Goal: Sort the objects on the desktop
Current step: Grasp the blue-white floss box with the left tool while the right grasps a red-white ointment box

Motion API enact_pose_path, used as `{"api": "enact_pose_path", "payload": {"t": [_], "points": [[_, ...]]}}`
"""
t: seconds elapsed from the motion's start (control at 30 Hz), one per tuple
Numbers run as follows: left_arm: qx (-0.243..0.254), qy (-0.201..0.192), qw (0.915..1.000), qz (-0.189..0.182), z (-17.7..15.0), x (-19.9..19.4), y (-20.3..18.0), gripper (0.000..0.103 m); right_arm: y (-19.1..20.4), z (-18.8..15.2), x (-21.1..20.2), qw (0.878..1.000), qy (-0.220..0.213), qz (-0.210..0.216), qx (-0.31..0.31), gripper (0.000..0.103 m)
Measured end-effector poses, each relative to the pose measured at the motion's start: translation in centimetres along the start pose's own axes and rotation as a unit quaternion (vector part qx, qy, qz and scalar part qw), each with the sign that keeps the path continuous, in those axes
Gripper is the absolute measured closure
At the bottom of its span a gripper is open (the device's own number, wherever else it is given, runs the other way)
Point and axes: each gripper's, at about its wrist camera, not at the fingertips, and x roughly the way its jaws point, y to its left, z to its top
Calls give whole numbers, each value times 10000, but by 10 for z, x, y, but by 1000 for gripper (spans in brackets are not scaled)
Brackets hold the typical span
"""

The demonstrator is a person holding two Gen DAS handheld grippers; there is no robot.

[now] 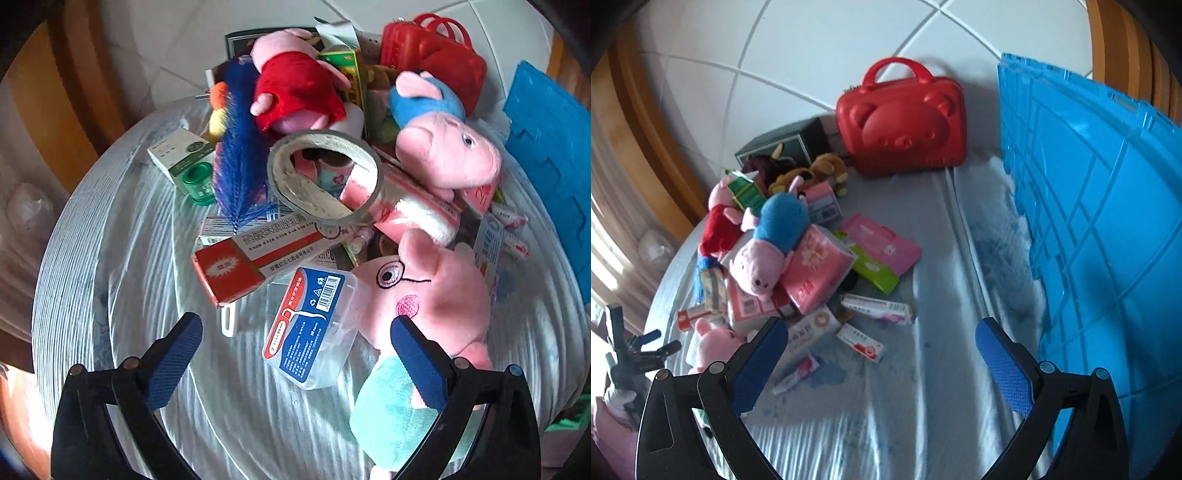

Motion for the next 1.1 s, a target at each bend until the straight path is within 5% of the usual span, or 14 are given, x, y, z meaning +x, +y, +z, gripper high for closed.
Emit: {"api": "enact_pose_path", "payload": {"t": [0.13, 0.47, 0.53, 0.6, 0.8, 0.87, 1.0, 1.07, 1.1], "points": [[391, 319, 9982, 311, -2, 34, -3, 0, -3, -14, 33, 9990, 406, -74, 199, 0], [-579, 593, 9964, -201, -3, 61, 18, 0, 16, -29, 105, 9927, 1184, -225, -75, 0], [-629, 712, 9955, -49, -7, 64, 21, 9, 21, -31, 122, 9903, 1346, -243, -223, 0], [-620, 795, 9948, 106, -12, 64, 24, 33, 26, -33, 138, 9870, 1552, -160, -374, 0], [-915, 645, 9936, 176, -21, 41, 30, 41, 44, -32, 166, 9768, 1759, -489, -1117, 1], [-1050, 598, 9925, 160, -23, 34, 32, 41, 50, -31, 170, 9747, 1772, -455, -1281, 19], [-1250, 446, 9910, 161, -27, 18, 27, 41, 60, -35, 184, 9675, 1897, -421, -1615, 31], [-1280, 307, 9912, 158, -24, 7, 17, 41, 63, -41, 194, 9635, 2003, -485, -1707, 66], [-1254, 220, 9917, 177, -23, -1, 13, 41, 64, -42, 193, 9642, 1971, -475, -1710, 68]]}}
